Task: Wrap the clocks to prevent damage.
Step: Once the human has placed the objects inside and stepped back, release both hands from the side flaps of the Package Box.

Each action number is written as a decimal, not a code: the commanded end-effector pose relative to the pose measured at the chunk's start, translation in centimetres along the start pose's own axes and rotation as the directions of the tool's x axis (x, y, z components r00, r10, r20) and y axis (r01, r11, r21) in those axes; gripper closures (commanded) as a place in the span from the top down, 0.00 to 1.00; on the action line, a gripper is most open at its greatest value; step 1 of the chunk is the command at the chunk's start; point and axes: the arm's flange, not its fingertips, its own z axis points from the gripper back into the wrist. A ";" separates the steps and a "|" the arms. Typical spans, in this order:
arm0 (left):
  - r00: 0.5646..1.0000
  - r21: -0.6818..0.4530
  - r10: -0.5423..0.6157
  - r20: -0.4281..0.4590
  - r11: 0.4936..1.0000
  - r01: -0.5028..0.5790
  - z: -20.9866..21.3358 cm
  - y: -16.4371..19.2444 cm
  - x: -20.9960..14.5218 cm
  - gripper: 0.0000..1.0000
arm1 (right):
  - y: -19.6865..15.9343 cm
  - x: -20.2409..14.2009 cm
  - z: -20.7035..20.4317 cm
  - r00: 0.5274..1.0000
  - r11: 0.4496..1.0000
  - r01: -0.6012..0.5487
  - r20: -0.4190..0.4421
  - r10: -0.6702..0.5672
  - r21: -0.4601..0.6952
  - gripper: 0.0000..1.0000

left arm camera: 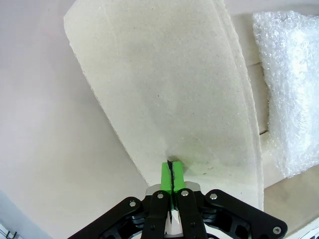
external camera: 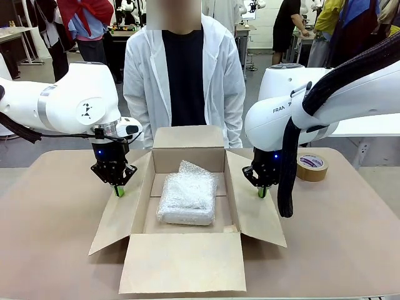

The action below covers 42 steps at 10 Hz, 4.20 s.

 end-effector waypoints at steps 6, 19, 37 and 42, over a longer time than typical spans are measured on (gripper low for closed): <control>0.981 -0.025 -0.154 0.115 0.987 0.158 15.1 2.0 -2.5 0.00 | -1.6 -1.8 15.9 0.989 0.991 -0.131 0.069 0.129 0.017 0.01; 0.621 0.055 -0.764 0.174 0.637 0.768 22.1 10.9 -4.5 0.00 | -10.6 -5.4 22.6 0.695 0.678 -0.698 0.008 0.719 -0.230 0.01; 0.190 -0.013 -0.671 0.716 0.259 0.966 16.8 26.4 -9.8 0.00 | -32.1 -5.6 16.6 0.369 0.237 -0.929 0.738 0.565 0.283 0.01; 0.418 -0.207 -0.614 0.670 0.386 0.899 11.9 26.8 -10.8 0.00 | -30.2 -7.1 14.3 0.272 0.258 -0.957 0.712 0.647 0.131 0.01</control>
